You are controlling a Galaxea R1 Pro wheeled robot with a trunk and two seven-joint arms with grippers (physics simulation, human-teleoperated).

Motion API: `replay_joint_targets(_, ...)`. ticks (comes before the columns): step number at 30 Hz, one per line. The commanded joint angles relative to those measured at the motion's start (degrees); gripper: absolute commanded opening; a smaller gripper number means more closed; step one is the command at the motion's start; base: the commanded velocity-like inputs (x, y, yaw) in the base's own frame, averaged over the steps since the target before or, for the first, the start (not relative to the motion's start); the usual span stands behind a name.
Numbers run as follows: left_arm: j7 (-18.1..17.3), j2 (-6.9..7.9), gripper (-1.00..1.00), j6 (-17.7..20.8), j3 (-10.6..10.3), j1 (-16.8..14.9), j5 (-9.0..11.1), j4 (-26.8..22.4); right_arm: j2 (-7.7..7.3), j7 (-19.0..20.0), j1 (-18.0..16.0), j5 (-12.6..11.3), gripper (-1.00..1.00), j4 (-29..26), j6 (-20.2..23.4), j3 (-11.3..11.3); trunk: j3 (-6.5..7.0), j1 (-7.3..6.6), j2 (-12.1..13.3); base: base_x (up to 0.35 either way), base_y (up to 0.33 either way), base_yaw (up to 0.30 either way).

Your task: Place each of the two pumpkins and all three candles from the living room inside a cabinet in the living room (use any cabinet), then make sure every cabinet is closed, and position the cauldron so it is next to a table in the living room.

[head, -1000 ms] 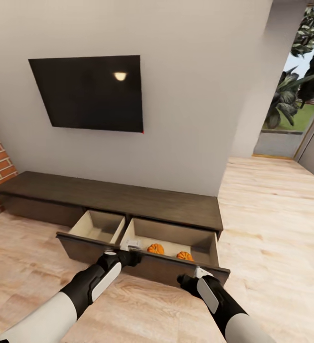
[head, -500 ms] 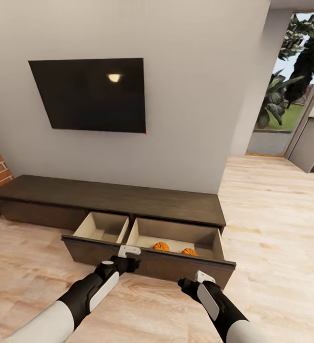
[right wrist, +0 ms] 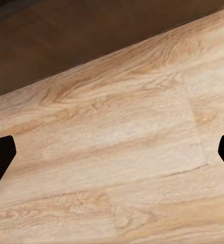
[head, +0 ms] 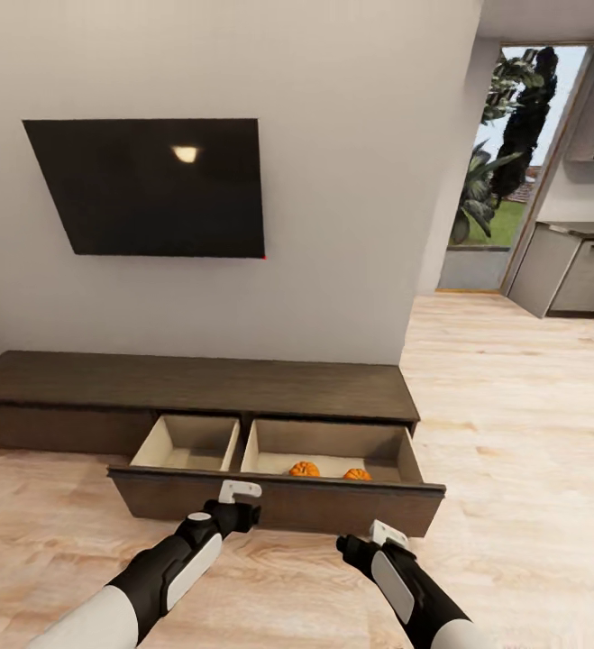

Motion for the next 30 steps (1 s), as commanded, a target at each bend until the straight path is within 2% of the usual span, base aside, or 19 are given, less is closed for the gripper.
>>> replay_joint_targets(1, 0.46, 0.14, 1.0, 0.06, -0.41, -0.04, 0.6, -0.1, -0.02, -0.56, -0.01, -0.6, 1.0, -0.1, 0.12, 0.38, 0.01, 0.0, -0.03, -0.014, 0.301, -0.211)
replay_joint_targets(9, 0.18, 0.38, 1.0, -0.26, -0.41, -0.03, 0.69, 0.0, 0.02, -0.68, 0.03, -0.64, 1.0, -0.2, 0.06, 0.45, 0.4, 0.0, -0.03, -0.073, 0.248, -0.142)
replay_joint_targets(15, -4.68, 0.46, 1.0, -1.05, -0.25, -0.04, 0.9, 0.06, 0.01, -0.82, 0.03, -0.59, 1.0, -0.14, 0.06, 0.45, 0.41, 0.0, -0.03, -0.041, 0.024, -0.008)
replay_joint_targets(18, -5.04, 0.54, 1.0, -3.55, -0.24, -0.01, 0.88, 0.1, 0.0, -0.84, 0.03, -0.28, 1.0, -0.09, 0.06, 0.44, 0.42, 0.0, -0.03, -0.006, 0.004, -0.001)
replay_joint_targets(22, -5.21, 0.55, 1.0, -11.11, -0.23, 1.25, 0.97, 2.26, 0.0, -0.89, 0.03, 1.89, 1.0, 0.37, -0.24, 0.38, 0.42, 0.0, -0.03, -0.002, 0.001, 0.0)
replay_joint_targets(23, -5.26, 0.52, 1.0, -14.03, -0.23, 1.52, 0.97, 3.83, -0.01, -0.93, 0.03, 2.32, 1.0, 0.59, -1.28, 0.37, 0.42, 0.0, -0.03, 0.0, 0.0, 0.0)
replay_joint_targets(25, -5.3, 0.46, 1.0, -16.64, -0.23, 1.73, 0.96, 5.78, 0.04, -0.95, 0.03, 2.6, 1.0, 1.09, -3.39, 0.38, 0.42, 0.0, -0.03, 0.0, 0.0, 0.0)
replay_joint_targets(26, -5.32, 0.34, 1.0, -18.76, -0.23, 1.83, 0.96, 8.29, 0.07, -0.97, 0.03, 2.83, 1.0, 2.18, -6.27, 0.42, 0.42, 0.0, -0.03, 0.0, 0.0, 0.0)
replay_joint_targets(28, -5.34, 0.17, 1.0, -21.23, -0.23, 1.95, 1.0, 13.1, 0.08, -0.98, 0.03, 3.14, 1.0, 4.77, -10.23, 0.54, 0.42, 0.0, -0.03, 0.0, 0.0, 0.0)
replay_joint_targets(30, -5.34, 0.04, 1.0, -22.82, -0.23, 1.98, 0.99, 16.28, 0.05, -0.99, 0.03, 3.63, 1.0, 6.12, -11.98, 0.56, 0.42, 0.0, -0.03, 0.0, 0.0, 0.0)
